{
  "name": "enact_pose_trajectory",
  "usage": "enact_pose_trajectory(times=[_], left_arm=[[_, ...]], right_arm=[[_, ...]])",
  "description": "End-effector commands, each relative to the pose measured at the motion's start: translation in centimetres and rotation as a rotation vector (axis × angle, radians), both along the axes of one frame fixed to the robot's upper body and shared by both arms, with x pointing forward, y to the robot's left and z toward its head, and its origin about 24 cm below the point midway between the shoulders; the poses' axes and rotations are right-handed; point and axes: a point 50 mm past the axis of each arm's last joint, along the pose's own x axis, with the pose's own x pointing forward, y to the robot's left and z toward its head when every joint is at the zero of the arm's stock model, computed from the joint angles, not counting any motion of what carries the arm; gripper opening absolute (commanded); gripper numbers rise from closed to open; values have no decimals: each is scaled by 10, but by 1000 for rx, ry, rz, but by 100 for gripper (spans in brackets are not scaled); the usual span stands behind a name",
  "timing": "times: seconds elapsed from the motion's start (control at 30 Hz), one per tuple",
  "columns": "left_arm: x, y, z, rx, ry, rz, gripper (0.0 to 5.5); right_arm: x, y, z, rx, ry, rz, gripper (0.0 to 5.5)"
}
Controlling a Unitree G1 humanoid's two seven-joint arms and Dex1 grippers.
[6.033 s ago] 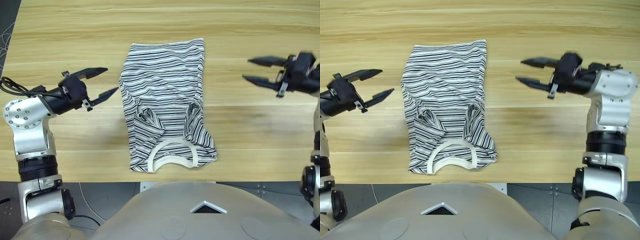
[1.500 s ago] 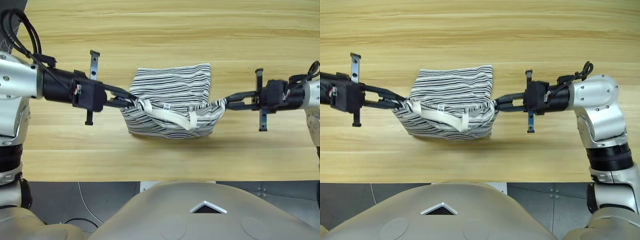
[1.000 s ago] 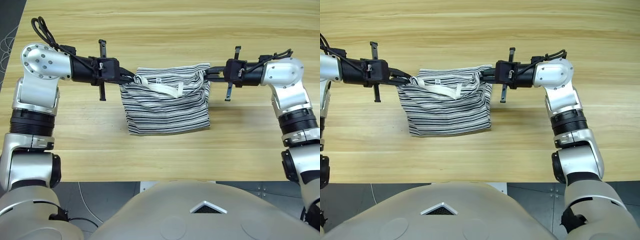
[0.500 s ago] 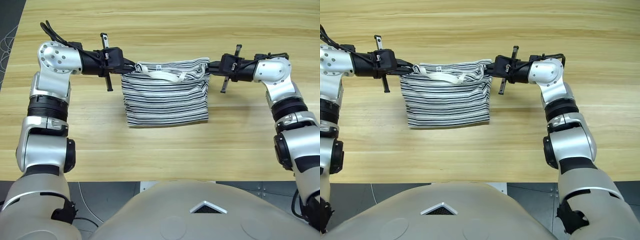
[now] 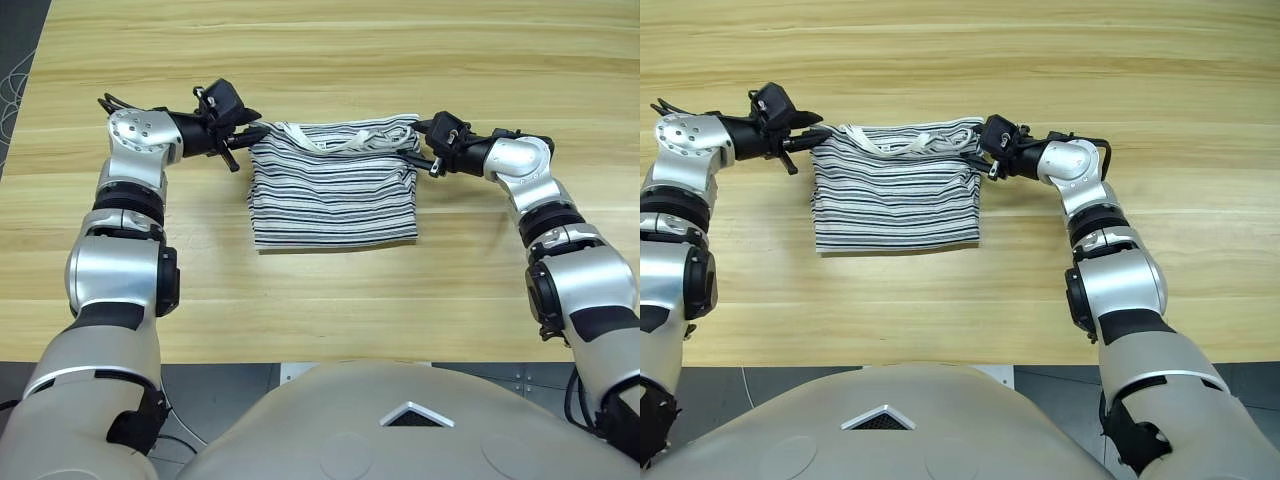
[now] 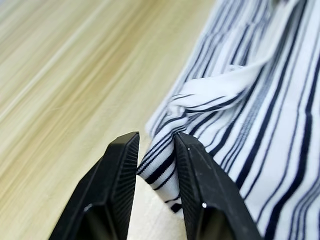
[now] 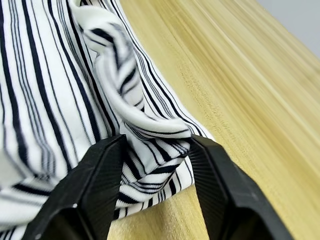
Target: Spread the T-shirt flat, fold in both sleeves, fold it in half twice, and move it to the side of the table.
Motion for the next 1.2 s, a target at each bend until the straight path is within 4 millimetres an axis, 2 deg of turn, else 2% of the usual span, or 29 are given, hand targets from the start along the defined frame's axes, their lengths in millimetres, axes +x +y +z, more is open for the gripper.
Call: enact_pose_trajectory(times=[0.03,0.2,0.27,0.37,0.5,0.67,0.77,0.9,0.97,1.1,1.2], left_arm=[[2,14,11,1,-32,52,132],[2,16,9,17,-43,69,132],[3,15,11,12,-71,73,132],[2,5,17,-55,-126,-17,132],[-8,-19,23,-94,-206,-209,132],[-28,-40,29,-91,-241,-351,132],[-33,-44,25,-61,-225,-355,132],[-35,-38,22,-21,-212,-323,132],[-36,-34,12,47,-192,-309,132],[-40,-19,-20,325,-161,-322,132],[-49,-21,-44,499,-168,-428,132]], right_arm=[[10,-2,5,82,62,-112,248],[18,-7,5,145,123,-278,248],[19,-8,7,159,113,-291,248],[21,-8,17,212,65,-256,248],[22,-3,26,224,1,-188,248],[18,8,23,186,-10,-121,248],[15,14,17,138,-5,-89,248],[9,21,7,61,7,-42,248],[6,23,2,-4,-7,-17,248],[0,20,-9,-179,-48,42,248],[-7,11,-16,-279,-63,93,248]])
